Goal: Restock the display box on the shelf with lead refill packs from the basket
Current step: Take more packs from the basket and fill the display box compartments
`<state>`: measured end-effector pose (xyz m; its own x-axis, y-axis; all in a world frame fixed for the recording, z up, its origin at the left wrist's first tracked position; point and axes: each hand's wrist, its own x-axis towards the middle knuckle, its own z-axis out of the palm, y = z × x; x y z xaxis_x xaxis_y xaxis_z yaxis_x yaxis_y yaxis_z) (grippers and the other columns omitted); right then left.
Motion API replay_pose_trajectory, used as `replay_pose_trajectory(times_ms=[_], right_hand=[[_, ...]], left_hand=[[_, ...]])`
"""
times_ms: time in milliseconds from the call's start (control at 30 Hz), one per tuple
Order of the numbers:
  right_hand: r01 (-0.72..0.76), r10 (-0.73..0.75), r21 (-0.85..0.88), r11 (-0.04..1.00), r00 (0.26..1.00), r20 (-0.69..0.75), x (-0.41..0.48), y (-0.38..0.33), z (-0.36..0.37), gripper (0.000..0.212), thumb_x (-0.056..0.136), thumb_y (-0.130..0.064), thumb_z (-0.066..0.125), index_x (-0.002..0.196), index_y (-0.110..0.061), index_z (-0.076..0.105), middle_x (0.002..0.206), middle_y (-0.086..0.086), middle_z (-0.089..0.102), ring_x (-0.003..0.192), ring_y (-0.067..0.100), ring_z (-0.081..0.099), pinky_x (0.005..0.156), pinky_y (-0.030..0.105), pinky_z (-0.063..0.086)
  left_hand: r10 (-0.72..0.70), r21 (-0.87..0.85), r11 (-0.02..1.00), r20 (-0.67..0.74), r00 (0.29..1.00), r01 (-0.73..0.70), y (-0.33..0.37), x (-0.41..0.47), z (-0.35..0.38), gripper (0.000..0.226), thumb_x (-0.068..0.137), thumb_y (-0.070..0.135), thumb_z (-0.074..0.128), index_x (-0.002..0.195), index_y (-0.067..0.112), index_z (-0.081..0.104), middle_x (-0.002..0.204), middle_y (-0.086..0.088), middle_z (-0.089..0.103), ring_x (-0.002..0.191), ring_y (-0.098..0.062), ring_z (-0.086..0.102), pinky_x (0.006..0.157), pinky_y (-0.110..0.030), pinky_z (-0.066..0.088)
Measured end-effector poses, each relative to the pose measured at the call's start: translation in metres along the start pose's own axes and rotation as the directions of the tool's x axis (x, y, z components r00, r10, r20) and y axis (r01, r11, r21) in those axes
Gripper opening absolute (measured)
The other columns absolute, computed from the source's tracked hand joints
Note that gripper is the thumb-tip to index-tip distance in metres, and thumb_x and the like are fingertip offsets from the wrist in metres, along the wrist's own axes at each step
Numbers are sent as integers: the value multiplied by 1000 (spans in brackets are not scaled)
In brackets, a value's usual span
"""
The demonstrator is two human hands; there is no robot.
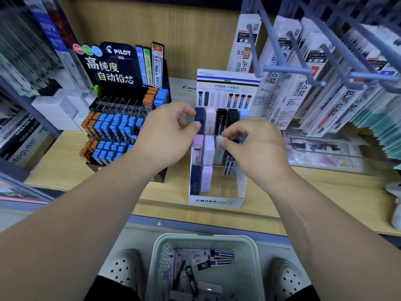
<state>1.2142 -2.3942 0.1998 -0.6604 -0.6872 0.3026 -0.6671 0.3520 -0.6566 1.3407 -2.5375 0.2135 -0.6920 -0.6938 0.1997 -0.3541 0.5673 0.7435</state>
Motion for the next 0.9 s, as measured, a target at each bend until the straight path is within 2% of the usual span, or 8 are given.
replay_pose_trajectory(times_ms=[267, 367, 533, 733, 900], right_hand=[[66, -64, -140, 988, 998, 18, -1, -3, 8, 1, 82, -27, 79, 81, -26, 79, 87, -6, 64, 82, 18, 61, 71, 38, 52], [67, -63, -179, 982, 998, 29, 0, -2, 6, 2, 83, -25, 77, 84, -27, 78, 84, -7, 58, 78, 19, 59, 69, 37, 52], [45, -30, -221, 974, 997, 67, -1, -3, 3, 17, 80, -19, 75, 94, -28, 77, 87, -10, 54, 83, 18, 60, 72, 34, 51], [113, -100, -256, 960, 993, 64, -3, -4, 7, 17, 80, -13, 73, 93, -25, 75, 87, -8, 55, 80, 22, 60, 67, 33, 49], [141, -142, -272, 952, 990, 18, -8, -3, 6, 21, 84, -24, 71, 105, -27, 69, 89, -7, 55, 83, 21, 58, 67, 34, 47]], left_hand=[[-16, -17, 1000, 15, 1000, 16, 2, 1, 1, 15, 94, 20, 58, 105, 27, 65, 75, 14, 61, 56, 1, 52, 63, -22, 41], [-7, -16, 1000, 10, 1000, 7, 3, -1, 1, 14, 95, 21, 59, 106, 27, 65, 74, 15, 61, 56, 3, 53, 64, -22, 42], [21, 5, 1000, 26, 999, -21, 2, -5, -2, 17, 94, 25, 62, 110, 26, 65, 76, 14, 62, 60, 2, 54, 68, -25, 48], [68, 30, 997, 19, 997, -69, -1, -7, -3, 20, 93, 26, 63, 113, 27, 64, 76, 12, 62, 64, -1, 55, 79, -31, 49], [86, 22, 996, 7, 996, -86, -5, -14, -8, 24, 91, 26, 65, 114, 27, 62, 77, 11, 62, 62, -5, 54, 72, -31, 51]])
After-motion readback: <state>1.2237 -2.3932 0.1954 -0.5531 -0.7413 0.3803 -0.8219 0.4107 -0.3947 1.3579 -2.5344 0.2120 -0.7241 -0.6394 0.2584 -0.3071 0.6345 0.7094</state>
